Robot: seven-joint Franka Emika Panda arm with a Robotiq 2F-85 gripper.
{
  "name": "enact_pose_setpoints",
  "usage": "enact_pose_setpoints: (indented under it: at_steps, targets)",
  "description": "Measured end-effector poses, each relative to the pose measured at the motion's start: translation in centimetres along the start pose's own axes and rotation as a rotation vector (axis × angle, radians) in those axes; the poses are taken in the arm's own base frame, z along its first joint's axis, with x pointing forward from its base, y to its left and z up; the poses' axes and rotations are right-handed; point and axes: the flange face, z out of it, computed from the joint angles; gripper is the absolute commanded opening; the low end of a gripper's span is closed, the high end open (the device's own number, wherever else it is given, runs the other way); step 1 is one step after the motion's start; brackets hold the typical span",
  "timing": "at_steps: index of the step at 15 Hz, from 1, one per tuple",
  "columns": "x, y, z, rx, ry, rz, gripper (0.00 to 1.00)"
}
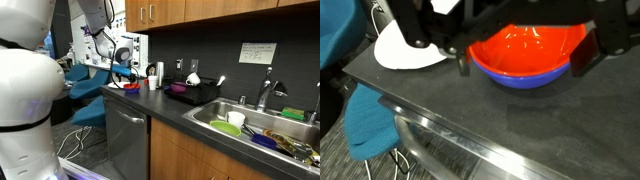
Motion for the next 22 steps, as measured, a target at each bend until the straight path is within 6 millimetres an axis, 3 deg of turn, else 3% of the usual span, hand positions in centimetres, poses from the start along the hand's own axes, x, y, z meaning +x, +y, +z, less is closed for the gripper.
enact_pose_setpoints:
  at_steps: [8, 17, 22]
  targets:
    - [0.8, -1.3, -0.6, -0.093, -0.044, -0.226, 1.0]
    - [-0.6, -6.1, -1.7, 0.052, -0.471, -0.488, 1.0]
    - [-1.2, -8.1, -0.5, 0.085, -0.655, -0.655, 1.0]
